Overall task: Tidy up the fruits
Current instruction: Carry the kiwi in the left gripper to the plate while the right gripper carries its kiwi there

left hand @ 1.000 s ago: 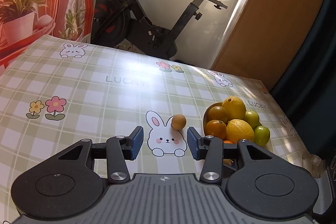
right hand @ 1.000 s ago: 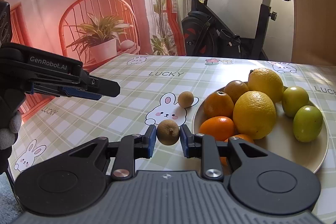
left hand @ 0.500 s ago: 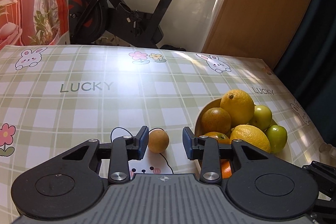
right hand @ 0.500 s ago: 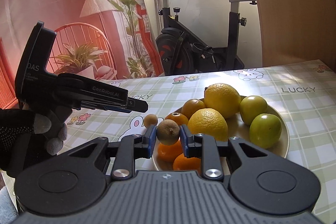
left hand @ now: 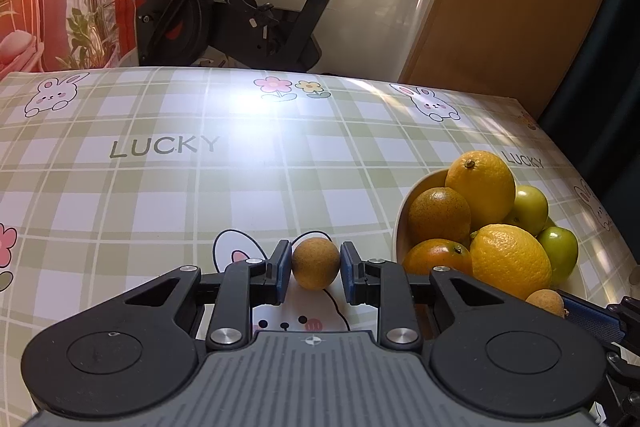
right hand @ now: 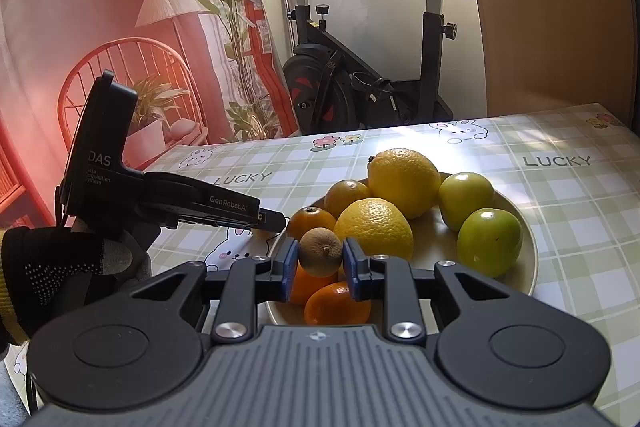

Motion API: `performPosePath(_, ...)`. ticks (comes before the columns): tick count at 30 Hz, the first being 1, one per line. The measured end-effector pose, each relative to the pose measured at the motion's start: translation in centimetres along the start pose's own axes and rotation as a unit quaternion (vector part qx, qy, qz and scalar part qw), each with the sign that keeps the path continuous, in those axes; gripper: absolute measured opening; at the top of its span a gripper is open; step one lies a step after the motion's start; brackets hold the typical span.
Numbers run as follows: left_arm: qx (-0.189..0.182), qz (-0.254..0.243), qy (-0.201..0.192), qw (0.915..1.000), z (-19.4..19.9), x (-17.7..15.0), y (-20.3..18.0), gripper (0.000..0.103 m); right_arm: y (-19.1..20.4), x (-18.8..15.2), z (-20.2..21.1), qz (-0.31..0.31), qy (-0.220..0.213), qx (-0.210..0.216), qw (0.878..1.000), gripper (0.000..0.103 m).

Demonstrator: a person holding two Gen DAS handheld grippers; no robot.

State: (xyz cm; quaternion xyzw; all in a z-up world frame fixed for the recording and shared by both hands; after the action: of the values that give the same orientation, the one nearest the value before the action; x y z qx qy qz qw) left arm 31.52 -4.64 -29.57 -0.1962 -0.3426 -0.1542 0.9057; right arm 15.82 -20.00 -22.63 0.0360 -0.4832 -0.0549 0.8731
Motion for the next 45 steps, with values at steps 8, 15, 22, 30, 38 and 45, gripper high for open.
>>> performPosePath(8,-0.007,0.007,-0.019,0.9998,3.7,-0.7,-0.8,0.028,0.4,0.0,-0.2,0.001,0.005,-0.003,1.000,0.027)
performPosePath(15,0.001,0.045,-0.031,0.9985,7.8,-3.6,-0.5,0.028,1.7,-0.6,0.1,0.010,0.011,0.016,1.000,0.027)
performPosePath(22,0.010,0.058,-0.030,0.9978,9.6,-5.4,-0.5,0.028,3.8,-1.8,0.4,0.023,0.026,0.049,0.998,0.027)
performPosePath(30,0.012,0.050,-0.027,0.9983,10.0,-5.9,-1.1,0.028,4.4,-2.2,0.8,0.030,0.035,0.058,0.997,0.027)
performPosePath(38,0.004,0.025,-0.024,0.9994,9.9,-5.4,-2.9,0.028,3.5,-2.0,1.4,0.017,0.028,0.053,0.998,0.027)
performPosePath(45,-0.008,-0.009,-0.017,0.9998,9.5,-4.9,-5.3,0.028,2.2,-1.6,2.0,-0.001,0.014,0.050,0.999,0.027)
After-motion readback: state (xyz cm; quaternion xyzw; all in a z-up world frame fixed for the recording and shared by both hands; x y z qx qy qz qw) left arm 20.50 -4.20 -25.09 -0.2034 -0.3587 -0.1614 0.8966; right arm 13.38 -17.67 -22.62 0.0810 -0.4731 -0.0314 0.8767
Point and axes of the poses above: each gripper's, at about its wrist camera, not at the fingertips, and z roughly against the way its jaws point, y to its left, x to its top, the point moved 9 cm from there along -z, roughly the way its jaws point, and after that the axes turned 5 degrees about -x, right-handed, at the moved point
